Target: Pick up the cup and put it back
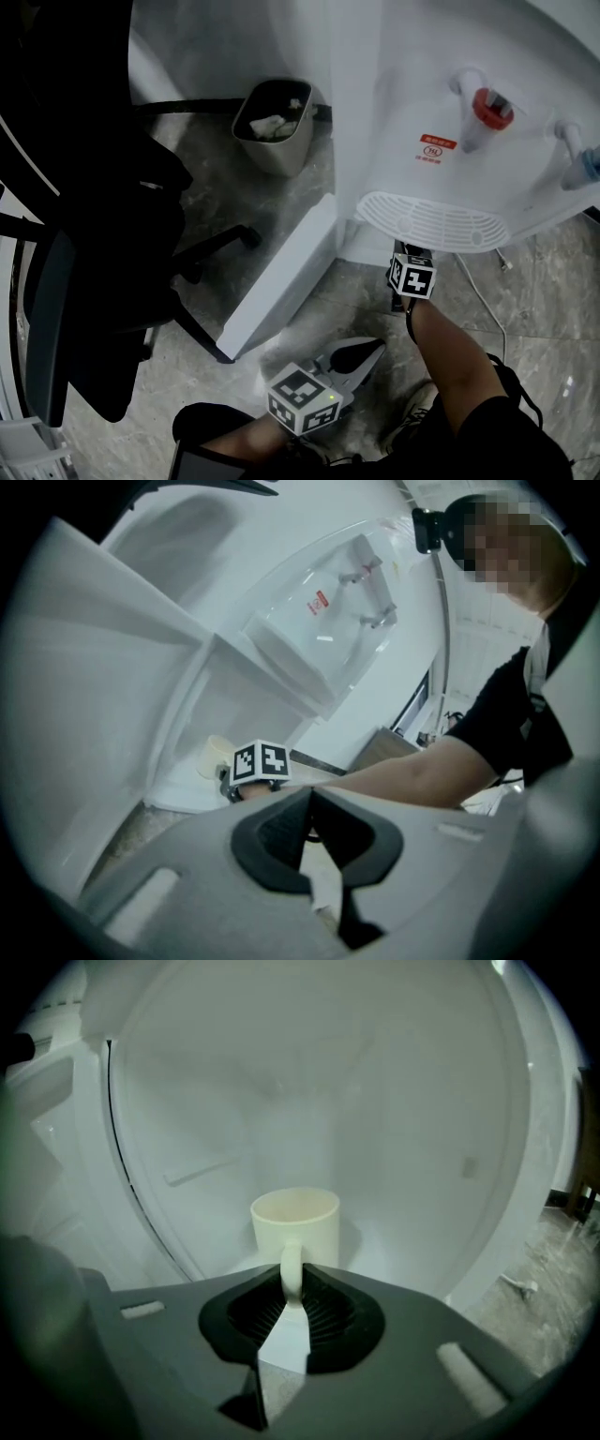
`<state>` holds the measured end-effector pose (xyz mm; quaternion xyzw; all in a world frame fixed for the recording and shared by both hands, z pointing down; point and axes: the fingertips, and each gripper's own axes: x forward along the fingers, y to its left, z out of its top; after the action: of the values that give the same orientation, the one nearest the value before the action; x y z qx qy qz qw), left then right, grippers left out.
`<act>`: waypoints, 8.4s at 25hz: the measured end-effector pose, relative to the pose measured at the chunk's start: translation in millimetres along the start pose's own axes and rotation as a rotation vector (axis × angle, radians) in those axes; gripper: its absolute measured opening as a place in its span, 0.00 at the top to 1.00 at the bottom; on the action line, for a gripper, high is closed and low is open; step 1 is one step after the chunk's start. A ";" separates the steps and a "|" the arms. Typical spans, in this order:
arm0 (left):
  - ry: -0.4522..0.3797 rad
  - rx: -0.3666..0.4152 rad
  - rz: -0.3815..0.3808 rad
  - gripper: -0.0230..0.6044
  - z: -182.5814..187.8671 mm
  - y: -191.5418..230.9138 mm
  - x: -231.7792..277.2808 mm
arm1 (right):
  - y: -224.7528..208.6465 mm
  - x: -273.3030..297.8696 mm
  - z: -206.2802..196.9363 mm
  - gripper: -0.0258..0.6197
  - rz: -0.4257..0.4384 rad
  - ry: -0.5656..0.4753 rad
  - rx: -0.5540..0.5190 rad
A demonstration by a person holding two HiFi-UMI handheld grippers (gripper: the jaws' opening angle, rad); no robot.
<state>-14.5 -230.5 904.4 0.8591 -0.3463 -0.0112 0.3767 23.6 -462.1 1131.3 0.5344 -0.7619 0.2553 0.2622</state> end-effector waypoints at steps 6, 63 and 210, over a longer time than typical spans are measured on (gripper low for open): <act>-0.023 -0.112 0.042 0.96 0.4 -17.0 -12.6 | 15.8 -60.6 11.2 0.88 0.085 0.038 -0.042; -0.161 -0.076 0.109 0.96 178.7 -642.6 -325.4 | 133.7 -1051.1 227.5 0.89 0.496 -0.549 0.081; -0.094 -0.137 -0.060 0.96 16.3 -43.3 17.1 | 32.3 -27.1 50.6 0.89 0.319 -0.099 -0.024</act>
<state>19.3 -230.6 868.4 0.8398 -0.3361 -0.0867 0.4174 -5.6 -467.9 1072.5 0.4154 -0.8521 0.2580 0.1866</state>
